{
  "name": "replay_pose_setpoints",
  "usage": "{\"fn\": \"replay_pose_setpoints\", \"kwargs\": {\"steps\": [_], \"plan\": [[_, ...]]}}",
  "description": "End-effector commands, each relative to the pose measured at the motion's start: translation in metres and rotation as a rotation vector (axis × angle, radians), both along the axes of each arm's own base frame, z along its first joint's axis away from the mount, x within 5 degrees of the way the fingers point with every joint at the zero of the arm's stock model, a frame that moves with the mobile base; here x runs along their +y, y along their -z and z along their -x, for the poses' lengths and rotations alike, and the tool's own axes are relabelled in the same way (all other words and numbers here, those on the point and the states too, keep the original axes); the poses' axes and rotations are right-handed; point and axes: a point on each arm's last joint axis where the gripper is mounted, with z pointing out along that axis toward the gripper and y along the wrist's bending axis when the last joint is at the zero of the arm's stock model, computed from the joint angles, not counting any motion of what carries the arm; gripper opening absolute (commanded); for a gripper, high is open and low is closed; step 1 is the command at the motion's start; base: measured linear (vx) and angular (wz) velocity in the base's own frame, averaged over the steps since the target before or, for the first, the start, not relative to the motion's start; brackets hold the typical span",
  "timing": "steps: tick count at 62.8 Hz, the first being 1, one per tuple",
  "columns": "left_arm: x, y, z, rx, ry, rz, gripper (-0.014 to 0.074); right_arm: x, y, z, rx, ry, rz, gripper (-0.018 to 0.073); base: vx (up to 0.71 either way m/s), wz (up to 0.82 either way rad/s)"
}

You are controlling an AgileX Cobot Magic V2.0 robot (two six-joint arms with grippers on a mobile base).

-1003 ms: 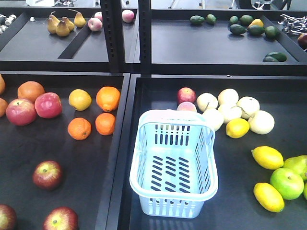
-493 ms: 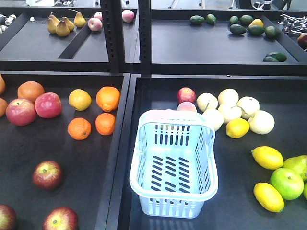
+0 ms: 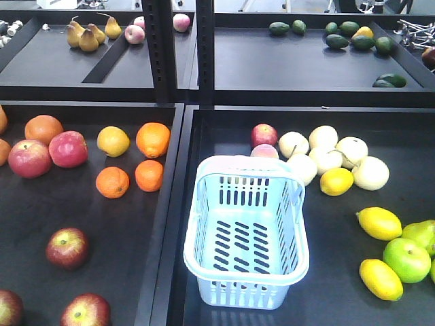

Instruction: Pick three apples into basket with both arms

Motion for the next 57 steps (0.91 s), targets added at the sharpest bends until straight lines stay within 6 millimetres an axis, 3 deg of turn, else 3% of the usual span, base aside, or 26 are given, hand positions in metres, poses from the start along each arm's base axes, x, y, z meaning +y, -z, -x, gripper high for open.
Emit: {"fn": "replay_pose_setpoints", "kwargs": {"steps": [1, 14, 27, 45, 57], "plan": [[-0.004, -0.035, 0.008, -0.093, 0.0, -0.093, -0.0008, 0.0, -0.003, 0.001, -0.07, -0.003, 0.012, -0.0008, 0.0, 0.0], [-0.013, -0.089, -0.005, -0.088, -0.047, -0.349, -0.0008, 0.0, -0.003, 0.001, -0.07, -0.003, 0.012, -0.0008, 0.0, 0.0], [-0.031, -0.128, -0.046, -0.047, 0.056, -0.605, -0.0005, 0.0, -0.003, 0.001, -0.07, -0.003, 0.012, -0.0008, 0.0, 0.0], [-0.063, -0.147, -0.104, -0.043, 0.377, -1.019, 0.0045, 0.0, -0.003, 0.001, -0.07, -0.003, 0.012, -0.0008, 0.0, 0.0], [-0.068, -0.154, -0.139, -0.033, 0.451, -1.222, 0.0234, 0.0, -0.003, 0.001, -0.07, -0.003, 0.012, -0.0008, 0.0, 0.0]]}}
